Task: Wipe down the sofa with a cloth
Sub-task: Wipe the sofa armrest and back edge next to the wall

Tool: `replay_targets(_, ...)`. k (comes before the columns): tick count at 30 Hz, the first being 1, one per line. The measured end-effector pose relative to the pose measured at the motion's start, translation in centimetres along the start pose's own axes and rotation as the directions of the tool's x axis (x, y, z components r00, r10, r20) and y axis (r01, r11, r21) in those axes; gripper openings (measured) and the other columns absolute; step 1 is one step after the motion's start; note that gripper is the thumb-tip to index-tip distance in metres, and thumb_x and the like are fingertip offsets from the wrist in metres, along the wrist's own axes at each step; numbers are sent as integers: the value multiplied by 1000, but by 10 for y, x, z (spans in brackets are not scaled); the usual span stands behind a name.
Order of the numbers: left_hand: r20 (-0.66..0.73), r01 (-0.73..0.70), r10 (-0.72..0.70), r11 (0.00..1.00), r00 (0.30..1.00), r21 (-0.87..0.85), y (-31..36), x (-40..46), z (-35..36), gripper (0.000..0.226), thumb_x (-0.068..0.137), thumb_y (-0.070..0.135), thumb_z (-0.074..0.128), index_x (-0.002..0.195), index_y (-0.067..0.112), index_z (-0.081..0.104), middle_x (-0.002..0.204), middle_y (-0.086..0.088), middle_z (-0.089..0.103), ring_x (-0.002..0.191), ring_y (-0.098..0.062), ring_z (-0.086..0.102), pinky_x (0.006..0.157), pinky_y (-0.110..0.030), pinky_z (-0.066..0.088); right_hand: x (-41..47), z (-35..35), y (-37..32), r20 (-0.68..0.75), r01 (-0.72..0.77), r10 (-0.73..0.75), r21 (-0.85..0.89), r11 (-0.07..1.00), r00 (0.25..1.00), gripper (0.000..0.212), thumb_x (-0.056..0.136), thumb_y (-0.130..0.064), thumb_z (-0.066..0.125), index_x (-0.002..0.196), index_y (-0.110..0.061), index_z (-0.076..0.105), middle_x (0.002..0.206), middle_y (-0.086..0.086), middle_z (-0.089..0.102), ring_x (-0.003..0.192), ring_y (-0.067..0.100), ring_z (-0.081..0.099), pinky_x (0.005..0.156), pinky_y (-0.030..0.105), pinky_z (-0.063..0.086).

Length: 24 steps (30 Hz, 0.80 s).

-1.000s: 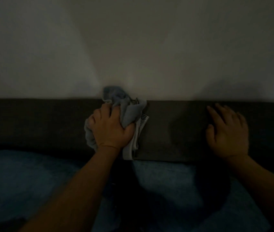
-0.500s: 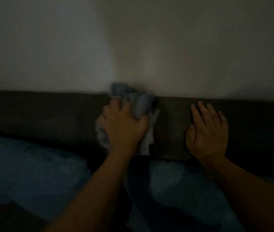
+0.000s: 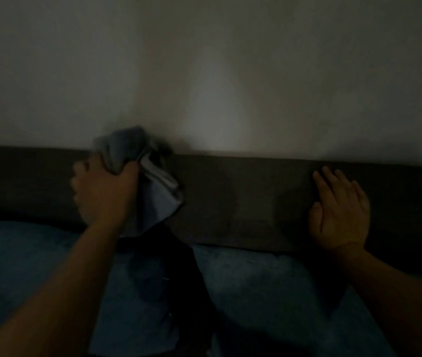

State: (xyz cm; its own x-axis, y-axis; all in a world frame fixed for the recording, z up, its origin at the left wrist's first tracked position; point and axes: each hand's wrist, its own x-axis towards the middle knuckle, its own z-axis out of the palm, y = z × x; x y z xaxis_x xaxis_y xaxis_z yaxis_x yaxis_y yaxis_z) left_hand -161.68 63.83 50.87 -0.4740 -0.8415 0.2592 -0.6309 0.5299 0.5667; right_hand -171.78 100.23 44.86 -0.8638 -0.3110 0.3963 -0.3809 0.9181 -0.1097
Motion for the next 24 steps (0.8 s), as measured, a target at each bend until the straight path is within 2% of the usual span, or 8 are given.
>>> replay_targets(2,-19,75,-73,976,997,202,-6,-12,7,68,76,54,52,131,15,43,130,-22,43,115,-44,43,93,-53,37,0,3,0,-15,2,-2,-3,1000,1000,61,82,-30,33,134,-6,52,141,16,48,132,32,43,110,44,26)
replay_targets(4,-19,-10,16,958,1000,285,22,-42,26,65,73,53,53,127,16,49,129,-19,45,108,-43,47,87,-50,40,1,5,1,-29,9,-10,-7,1000,1000,61,82,-31,33,135,-6,51,141,15,48,132,31,43,110,43,25)
replay_targets(6,61,-215,206,942,977,259,69,-86,50,58,70,54,57,118,22,56,121,-15,52,98,-38,51,78,-45,41,0,5,2,-39,13,-13,-6,1000,999,61,83,-31,32,135,-7,51,141,15,48,132,31,43,110,43,26)
replay_targets(8,184,-435,406,887,895,157,110,-133,64,56,64,56,61,109,25,57,111,-13,57,92,-35,52,74,-42,39,-2,5,2,-41,8,-9,-16,1000,999,61,83,-32,31,135,-6,51,141,15,48,132,31,43,109,42,26)
replay_targets(10,224,-523,499,850,837,62,125,-146,71,55,61,56,64,106,25,59,111,-11,57,94,-34,52,75,-43,39,0,4,0,-29,2,-3,-26,1000,1000,61,84,-32,30,136,-6,50,142,16,47,132,32,42,109,41,25)
replay_targets(13,231,-607,585,794,777,32,109,-129,79,60,64,58,61,115,26,58,118,-8,55,96,-33,50,77,-43,39,2,5,1,-5,7,-7,-17,1000,1000,61,85,-32,29,136,-6,49,143,15,46,133,31,41,109,42,25)
replay_targets(16,231,-637,617,771,753,17,102,-127,80,60,66,58,59,116,26,57,119,-8,54,97,-34,50,79,-44,39,0,4,1,-1,-8,8,-26,1000,1000,61,84,-33,30,136,-7,50,143,15,46,133,31,41,109,43,26)
replay_targets(24,135,-616,605,785,785,61,105,-135,87,61,68,59,55,116,22,57,117,-12,57,94,-32,50,77,-41,36,-1,6,2,-8,-3,3,6,1000,1000,61,84,-33,30,135,-7,50,143,15,46,133,32,42,110,43,26)
